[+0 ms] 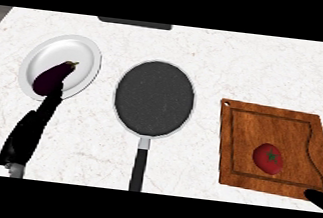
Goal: Pick the tomato from the cutting board and place it in the pan
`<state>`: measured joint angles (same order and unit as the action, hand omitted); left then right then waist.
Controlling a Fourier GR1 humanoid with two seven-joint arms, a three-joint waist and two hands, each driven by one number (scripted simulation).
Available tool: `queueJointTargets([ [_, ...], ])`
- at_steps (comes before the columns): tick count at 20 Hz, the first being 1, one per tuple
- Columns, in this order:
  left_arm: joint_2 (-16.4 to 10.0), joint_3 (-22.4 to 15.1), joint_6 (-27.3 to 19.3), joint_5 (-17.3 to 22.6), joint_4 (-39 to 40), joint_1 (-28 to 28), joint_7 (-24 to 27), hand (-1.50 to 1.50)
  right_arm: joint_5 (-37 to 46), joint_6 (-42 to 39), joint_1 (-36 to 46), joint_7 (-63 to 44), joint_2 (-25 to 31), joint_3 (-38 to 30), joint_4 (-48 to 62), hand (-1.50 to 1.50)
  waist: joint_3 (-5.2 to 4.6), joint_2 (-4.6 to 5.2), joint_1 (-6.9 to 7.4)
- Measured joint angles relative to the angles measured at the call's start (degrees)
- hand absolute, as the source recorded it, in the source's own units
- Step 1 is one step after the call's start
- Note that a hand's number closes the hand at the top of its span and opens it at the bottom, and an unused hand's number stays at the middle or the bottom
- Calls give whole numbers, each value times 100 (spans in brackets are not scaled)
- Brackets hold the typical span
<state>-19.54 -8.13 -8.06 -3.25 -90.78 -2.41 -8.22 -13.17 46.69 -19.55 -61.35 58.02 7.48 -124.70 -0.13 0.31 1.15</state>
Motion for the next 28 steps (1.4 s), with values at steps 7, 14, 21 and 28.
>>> queueJointTargets([
  [7,-20,115,131,26,-26,-87,54,0,-376,-485,835,-422,134,434,466,-150,4,-7,12],
  [14,57,190,199,-5,21,-30,50,0,-318,-602,1752,-568,-139,1106,1013,-150,5,-9,8],
  [21,136,140,172,-133,-159,-84,-60,0,-434,-753,2345,-763,-317,1604,1606,-150,6,-13,14],
  [28,177,250,214,-149,-105,-149,29,0,-502,-797,2704,-785,-613,1928,2099,-150,7,-21,-29],
])
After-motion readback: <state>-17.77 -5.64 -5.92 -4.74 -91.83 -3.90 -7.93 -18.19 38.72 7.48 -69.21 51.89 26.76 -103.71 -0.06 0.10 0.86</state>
